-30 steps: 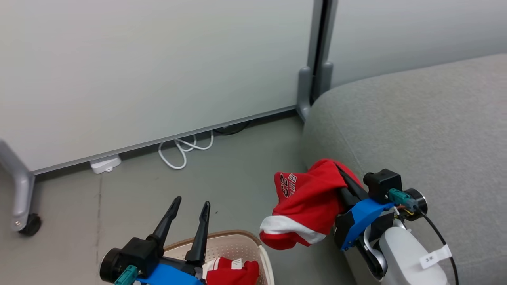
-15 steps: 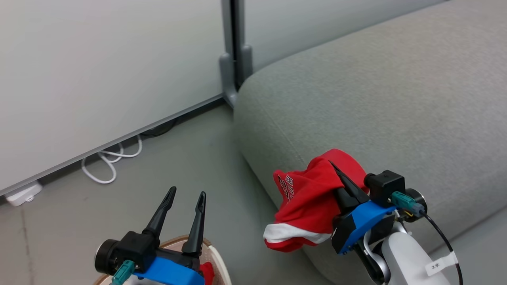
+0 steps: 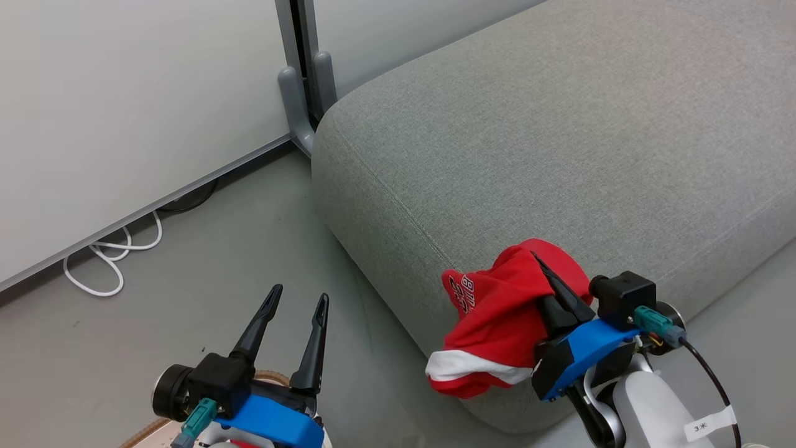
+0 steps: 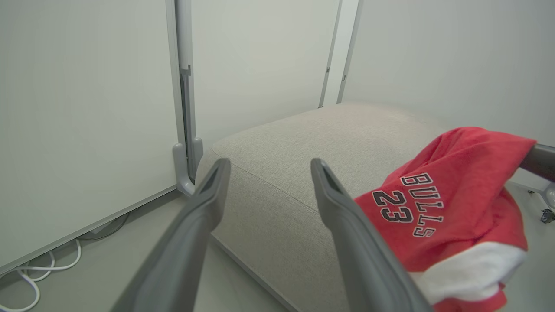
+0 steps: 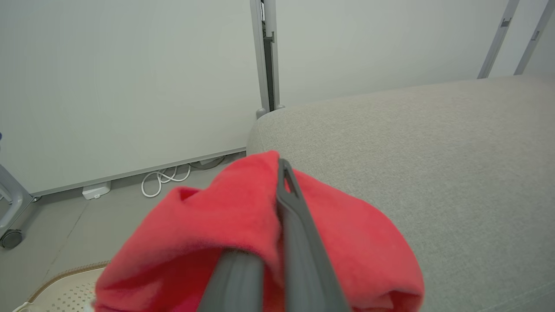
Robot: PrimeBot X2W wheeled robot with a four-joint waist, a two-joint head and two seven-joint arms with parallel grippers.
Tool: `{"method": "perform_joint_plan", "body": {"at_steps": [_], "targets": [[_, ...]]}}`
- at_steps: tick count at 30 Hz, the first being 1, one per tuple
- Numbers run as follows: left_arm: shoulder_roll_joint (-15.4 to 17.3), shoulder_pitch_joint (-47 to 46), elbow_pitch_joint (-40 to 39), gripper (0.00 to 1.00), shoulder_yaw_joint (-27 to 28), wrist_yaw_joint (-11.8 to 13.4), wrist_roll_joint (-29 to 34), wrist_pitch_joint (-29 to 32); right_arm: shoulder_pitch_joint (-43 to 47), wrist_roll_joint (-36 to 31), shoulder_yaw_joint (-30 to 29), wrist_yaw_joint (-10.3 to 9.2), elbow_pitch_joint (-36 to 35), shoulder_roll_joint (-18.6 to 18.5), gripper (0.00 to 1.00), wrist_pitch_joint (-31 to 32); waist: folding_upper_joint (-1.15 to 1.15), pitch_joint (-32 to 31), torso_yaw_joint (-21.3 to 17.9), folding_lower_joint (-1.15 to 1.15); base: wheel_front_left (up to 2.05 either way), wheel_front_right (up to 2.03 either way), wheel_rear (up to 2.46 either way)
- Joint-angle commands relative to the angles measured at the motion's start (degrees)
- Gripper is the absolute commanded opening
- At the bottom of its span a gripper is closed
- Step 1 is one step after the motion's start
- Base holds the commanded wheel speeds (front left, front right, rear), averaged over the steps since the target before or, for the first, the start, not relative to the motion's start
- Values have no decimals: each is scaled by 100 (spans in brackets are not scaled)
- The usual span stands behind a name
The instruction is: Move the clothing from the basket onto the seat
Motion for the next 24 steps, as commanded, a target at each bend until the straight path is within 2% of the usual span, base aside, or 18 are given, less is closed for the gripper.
{"method": "perform_joint_plan", "body": {"at_steps": [1,8,13,16,24], "targets": [[36,-64,18,100,-2,-36,18,-17,24,34,-32,3,-33,-7,0,8,0,3,3,0,0,0,0],[108,-131,-71,100,-24,-47,63,-17,-418,2,-282,3,85,-7,0,46,0,205,82,0,0,0,0],[288,-363,-179,100,-134,-46,156,-17,-1216,53,-819,3,399,-79,0,50,0,721,299,0,0,0,0],[458,-569,-274,100,-268,-47,192,-17,-1839,166,-1223,3,719,-241,0,14,0,1154,486,0,0,0,0],[920,-1180,-869,100,-377,-48,275,71,-3466,188,-2402,3,1702,-1032,0,-318,0,2475,1037,0,0,0,0]]}}
